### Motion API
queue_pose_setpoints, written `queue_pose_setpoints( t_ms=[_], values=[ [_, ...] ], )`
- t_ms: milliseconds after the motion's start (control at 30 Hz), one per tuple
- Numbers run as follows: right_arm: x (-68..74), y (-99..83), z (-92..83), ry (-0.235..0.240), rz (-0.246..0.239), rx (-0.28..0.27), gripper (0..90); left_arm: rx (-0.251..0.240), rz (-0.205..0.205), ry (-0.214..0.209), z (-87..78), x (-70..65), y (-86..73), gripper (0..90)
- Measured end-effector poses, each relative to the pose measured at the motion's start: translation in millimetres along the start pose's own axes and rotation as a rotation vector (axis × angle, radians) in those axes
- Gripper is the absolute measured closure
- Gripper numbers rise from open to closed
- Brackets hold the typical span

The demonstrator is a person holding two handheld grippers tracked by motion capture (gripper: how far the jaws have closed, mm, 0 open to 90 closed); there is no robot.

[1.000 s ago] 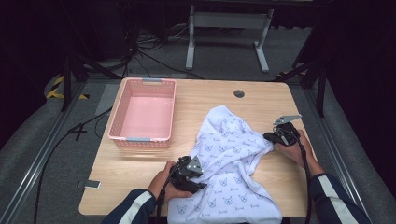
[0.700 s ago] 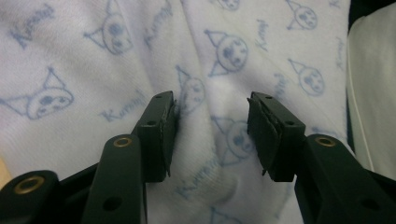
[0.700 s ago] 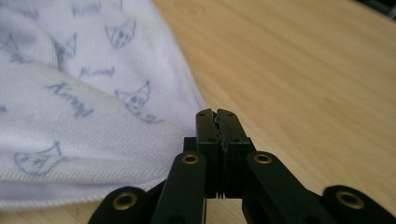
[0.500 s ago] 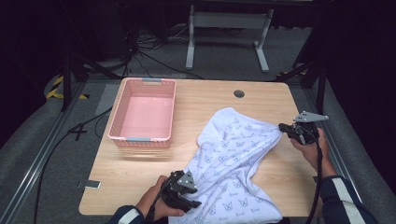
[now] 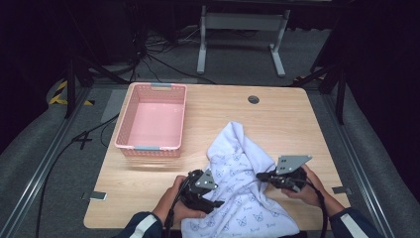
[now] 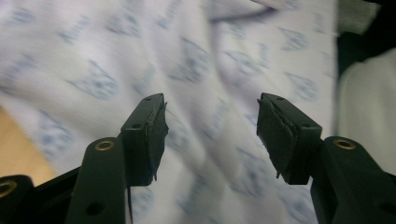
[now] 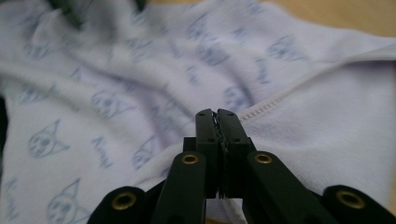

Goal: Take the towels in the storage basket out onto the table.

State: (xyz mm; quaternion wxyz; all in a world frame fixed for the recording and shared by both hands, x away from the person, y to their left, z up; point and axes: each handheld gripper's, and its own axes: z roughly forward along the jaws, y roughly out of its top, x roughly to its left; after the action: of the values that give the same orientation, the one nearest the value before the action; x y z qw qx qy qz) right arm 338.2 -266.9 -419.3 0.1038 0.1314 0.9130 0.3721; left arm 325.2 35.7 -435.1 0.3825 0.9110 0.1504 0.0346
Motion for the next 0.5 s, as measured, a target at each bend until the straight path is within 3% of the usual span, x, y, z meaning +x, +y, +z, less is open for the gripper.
queue_pose_setpoints(
  t_ms=[67, 100, 167, 267, 333, 367, 400, 433, 500],
  values=[
    [6.6, -2.1, 5.2, 0.024, -0.008, 0.042, 85.8, 0.016, -0.014, -0.008, 6.1, 7.2, 0.1, 42.5],
    [6.9, -3.8, 4.9, 0.028, -0.004, 0.057, 80.0, 0.019, -0.040, -0.032, 11.5, 13.1, -2.0, 42.9],
    [5.8, -4.2, 3.8, 0.019, 0.003, 0.049, 76.1, 0.036, -0.042, -0.038, 14.6, 14.4, -3.6, 44.6],
    [-8.8, 0.3, -6.5, -0.044, 0.058, 0.000, 56.3, 0.090, -0.018, -0.066, 21.1, 9.8, -7.1, 46.1],
    [-25.2, 10.6, -14.4, -0.114, 0.086, -0.043, 52.9, 0.093, -0.012, -0.066, 25.3, 6.5, -8.3, 47.6],
    [-25.2, 10.6, -14.4, -0.114, 0.086, -0.043, 52.9, 0.093, -0.012, -0.066, 25.3, 6.5, -8.3, 47.8],
    [-32.9, 15.6, -16.0, -0.144, 0.101, -0.062, 49.1, 0.089, -0.015, -0.065, 25.7, 4.9, -9.0, 47.8],
    [-53.1, 28.7, -13.8, -0.205, 0.114, -0.057, 45.6, 0.079, -0.011, -0.058, 26.3, 4.3, -9.3, 48.7],
    [-60.7, 32.9, -11.1, -0.216, 0.121, -0.060, 44.7, 0.067, -0.025, -0.056, 26.8, 3.4, -10.7, 48.7]
  ],
)
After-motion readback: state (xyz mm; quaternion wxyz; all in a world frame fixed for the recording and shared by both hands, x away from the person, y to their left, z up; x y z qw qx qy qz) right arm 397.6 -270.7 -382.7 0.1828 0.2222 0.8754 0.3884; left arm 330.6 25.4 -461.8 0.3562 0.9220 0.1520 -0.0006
